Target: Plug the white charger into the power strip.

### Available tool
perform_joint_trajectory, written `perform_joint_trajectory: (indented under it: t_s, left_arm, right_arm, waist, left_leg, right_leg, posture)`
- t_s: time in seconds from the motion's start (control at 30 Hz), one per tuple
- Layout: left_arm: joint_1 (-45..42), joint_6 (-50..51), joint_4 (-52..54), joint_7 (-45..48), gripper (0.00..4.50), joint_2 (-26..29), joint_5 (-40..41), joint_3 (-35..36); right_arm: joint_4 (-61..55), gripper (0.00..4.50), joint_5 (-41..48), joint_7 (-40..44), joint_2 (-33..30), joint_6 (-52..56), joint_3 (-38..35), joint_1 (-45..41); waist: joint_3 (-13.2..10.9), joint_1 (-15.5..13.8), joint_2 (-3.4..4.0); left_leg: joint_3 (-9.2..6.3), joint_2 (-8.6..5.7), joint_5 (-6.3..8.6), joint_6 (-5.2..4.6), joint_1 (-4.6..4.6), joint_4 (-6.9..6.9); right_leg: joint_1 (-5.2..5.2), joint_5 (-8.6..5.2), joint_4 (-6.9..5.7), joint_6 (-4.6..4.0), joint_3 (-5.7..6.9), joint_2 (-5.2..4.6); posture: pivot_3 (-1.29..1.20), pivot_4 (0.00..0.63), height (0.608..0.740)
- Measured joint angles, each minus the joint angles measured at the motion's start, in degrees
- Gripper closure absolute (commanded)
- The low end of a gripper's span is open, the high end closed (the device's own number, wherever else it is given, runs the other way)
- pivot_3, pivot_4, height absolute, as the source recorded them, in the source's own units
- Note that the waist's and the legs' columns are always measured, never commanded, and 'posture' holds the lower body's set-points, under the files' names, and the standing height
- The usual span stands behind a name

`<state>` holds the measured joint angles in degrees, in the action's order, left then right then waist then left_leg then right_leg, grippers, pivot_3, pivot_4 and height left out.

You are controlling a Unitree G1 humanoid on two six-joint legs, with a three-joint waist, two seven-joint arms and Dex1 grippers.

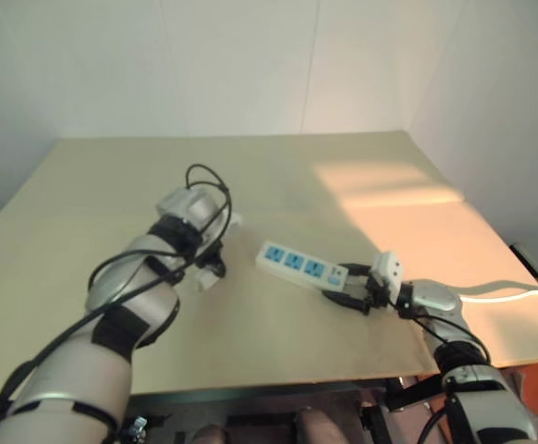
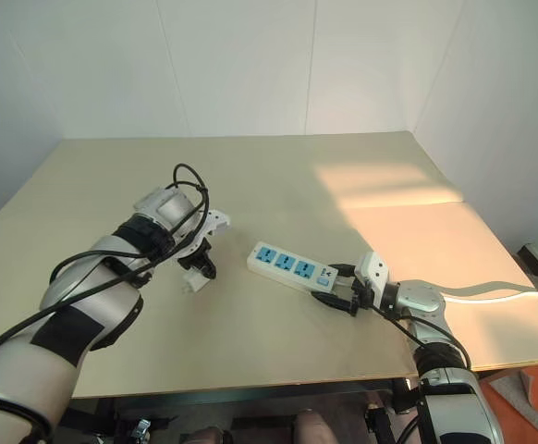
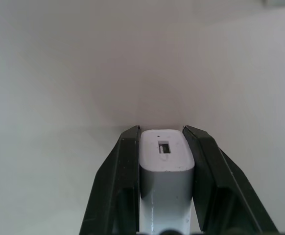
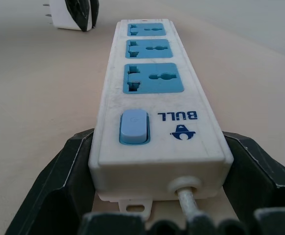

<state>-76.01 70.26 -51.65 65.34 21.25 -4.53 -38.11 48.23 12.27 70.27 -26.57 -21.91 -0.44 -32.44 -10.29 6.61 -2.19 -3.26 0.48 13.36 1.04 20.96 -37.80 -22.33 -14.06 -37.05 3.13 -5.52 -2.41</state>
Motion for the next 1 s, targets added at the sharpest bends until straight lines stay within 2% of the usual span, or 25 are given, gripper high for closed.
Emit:
perform_joint_trajectory:
  t_s: [0.1,0.2,0.3,0.43,0.57,0.7,0.87,1.0]
  left_arm:
    - [1.2,-1.5,6.6,-5.6,3.48,0.1,1.9,8.9]
    - [7.3,-9.3,19.0,-12.0,3.48,0.7,6.6,23.1]
    - [16.5,-20.6,30.4,-12.6,3.48,0.7,12.9,33.8]
    - [26.4,-38.2,37.9,-8.6,3.48,-2.5,22.2,43.4]
    - [28.6,-39.1,39.2,-1.4,3.48,-2.7,30.6,45.8]
    - [29.4,-35.0,37.0,7.2,3.48,-2.4,37.0,45.0]
    - [29.7,-31.4,32.7,14.7,3.48,-1.8,39.9,42.2]
    - [34.2,-35.4,32.9,18.9,3.48,-1.9,39.4,39.3]
  right_arm:
    - [-0.5,1.07,0.0,0.0,0.0,0.0,0.0,0.2]
    - [-1.9,1.07,0.1,0.6,-0.1,0.5,0.0,0.5]
    - [-2.7,1.07,0.4,2.7,-1.0,2.0,0.0,0.3]
    - [-1.5,1.07,0.2,8.6,-2.8,3.0,1.0,-1.4]
    - [0.4,1.07,0.0,13.8,-2.0,2.6,2.5,-3.9]
    - [1.6,1.07,0.0,17.1,-0.5,2.3,4.1,-5.7]
    - [3.0,1.07,-1.5,17.3,1.6,0.7,5.2,-7.4]
    - [3.1,1.07,-2.0,17.1,3.6,0.4,5.5,-8.0]
  waist:
    - [0.0,0.0,-0.08]
    - [0.0,0.0,-0.06]
    - [0.0,-0.3,-0.03]
    - [0.0,-1.4,-0.03]
    - [0.0,-1.6,-0.03]
    - [0.0,-1.2,-0.03]
    - [0.0,-0.8,-0.03]
    - [0.0,-0.6,-0.02]
  left_leg:
    - [-0.02,0.04,0.0,0.0,0.08,0.0]
    - [0.03,0.16,0.04,0.07,0.07,0.04]
    - [0.06,0.21,0.08,0.13,0.16,0.03]
    - [0.11,0.19,0.08,0.14,0.47,-0.06]
    - [0.12,0.14,0.08,0.14,0.52,-0.06]
    - [0.11,0.14,0.07,0.13,0.55,-0.07]
    - [0.1,0.2,0.07,0.13,0.53,-0.06]
    - [0.1,0.25,0.07,0.13,0.5,-0.05]
  right_leg:
    - [-0.05,0.02,0.04,0.01,0.01,-0.01]
    - [-0.1,0.06,0.02,-0.05,-0.02,-0.02]
    - [-0.29,0.32,-0.03,-0.49,-0.02,-0.05]
    - [-0.65,0.47,-0.04,-0.64,-0.03,-0.09]
    - [-0.7,0.5,-0.04,-0.63,-0.02,-0.05]
    - [-0.73,0.49,-0.03,-0.63,-0.01,-0.04]
    - [-0.74,0.49,-0.05,-0.63,-0.01,0.07]
    - [-0.75,0.5,-0.07,-0.66,-0.03,0.1]
  posture:
    - [0.0,0.15,0.74]
    - [0.0,0.15,0.74]
    - [0.0,0.15,0.74]
    - [0.0,0.15,0.74]
    - [0.0,0.15,0.74]
    - [0.0,0.15,0.74]
    - [0.0,0.15,0.74]
    - [0.0,0.15,0.74]
